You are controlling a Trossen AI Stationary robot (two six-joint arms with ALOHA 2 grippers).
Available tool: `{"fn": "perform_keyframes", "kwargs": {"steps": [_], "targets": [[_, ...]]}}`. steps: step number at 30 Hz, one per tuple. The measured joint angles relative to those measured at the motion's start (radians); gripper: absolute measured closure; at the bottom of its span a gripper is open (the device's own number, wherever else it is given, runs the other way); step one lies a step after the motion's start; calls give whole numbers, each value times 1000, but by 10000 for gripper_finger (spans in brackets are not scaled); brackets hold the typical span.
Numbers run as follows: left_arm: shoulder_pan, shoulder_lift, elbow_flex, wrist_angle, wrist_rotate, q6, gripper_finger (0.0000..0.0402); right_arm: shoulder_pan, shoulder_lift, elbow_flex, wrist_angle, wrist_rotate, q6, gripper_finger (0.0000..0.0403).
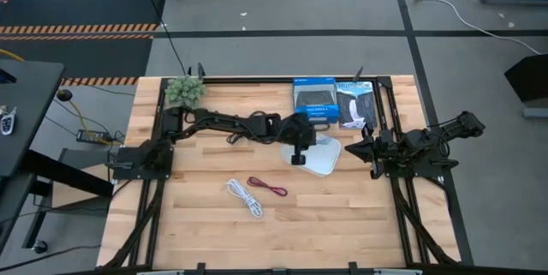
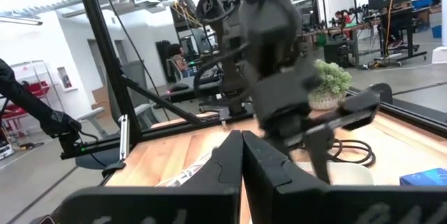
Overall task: Pick and place USB-C Cables
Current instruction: Put the blue charger cable into the white bin, then put the red charger cable into the white bin
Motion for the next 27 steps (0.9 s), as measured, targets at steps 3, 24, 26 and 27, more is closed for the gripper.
{"fn": "perform_keyframes", "kwargs": {"steps": [3, 24, 26, 27], "targets": [[-21, 25, 1, 2, -65, 91, 363, 0, 1, 0, 7, -1, 0, 389], [-65, 63, 2, 6, -257, 278, 235, 0, 4, 0, 22, -3, 0, 389], [-71, 57, 2, 0, -263, 258, 227, 0, 4, 0, 22, -3, 0, 389], [-73, 47, 2, -10, -263, 254, 225, 0, 4, 0, 22, -3, 0, 389]]}}
